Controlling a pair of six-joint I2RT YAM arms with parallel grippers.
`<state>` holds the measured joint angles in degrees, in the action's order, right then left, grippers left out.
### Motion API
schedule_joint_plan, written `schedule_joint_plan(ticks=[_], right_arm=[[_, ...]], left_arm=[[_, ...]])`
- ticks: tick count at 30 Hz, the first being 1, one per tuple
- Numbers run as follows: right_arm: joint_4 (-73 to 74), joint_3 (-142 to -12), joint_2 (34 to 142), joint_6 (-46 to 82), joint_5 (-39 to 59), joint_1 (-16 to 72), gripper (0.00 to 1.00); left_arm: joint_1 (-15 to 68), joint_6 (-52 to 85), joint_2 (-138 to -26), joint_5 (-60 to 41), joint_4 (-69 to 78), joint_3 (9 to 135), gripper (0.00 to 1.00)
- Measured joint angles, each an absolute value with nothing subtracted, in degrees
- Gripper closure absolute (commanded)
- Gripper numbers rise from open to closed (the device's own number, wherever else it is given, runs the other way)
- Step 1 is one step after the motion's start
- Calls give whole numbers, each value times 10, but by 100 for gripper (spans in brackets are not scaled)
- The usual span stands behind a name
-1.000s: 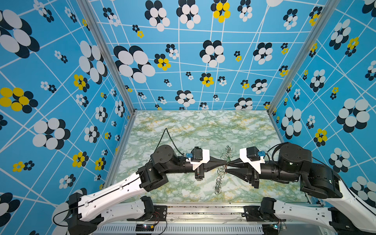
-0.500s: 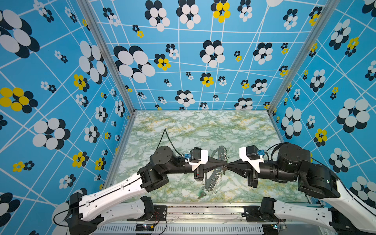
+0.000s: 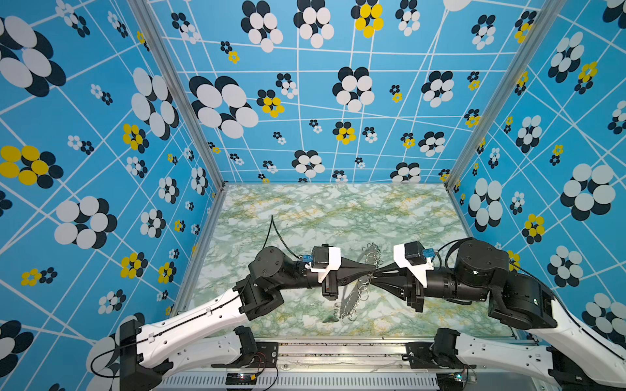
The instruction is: Put the keys on the keyring
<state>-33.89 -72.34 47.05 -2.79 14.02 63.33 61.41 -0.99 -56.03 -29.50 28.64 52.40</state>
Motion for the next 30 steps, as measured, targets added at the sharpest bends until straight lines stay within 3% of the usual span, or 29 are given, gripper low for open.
schedule_joint_plan(ticks=[21,23,28,30], right_arm=[[-366,-735,455,-53,122,633,71],[-359,-734,457,-53,124,634,75],[-334,-722,461,-47,135,633,100],[-323,-715,462,-44,140,633,100]], left_arm=[[608,5,-562,-292,310,514,100],[608,6,-563,-294,318,514,100],[604,10,-564,-299,333,514,100],[602,11,-564,-300,336,514,100]])
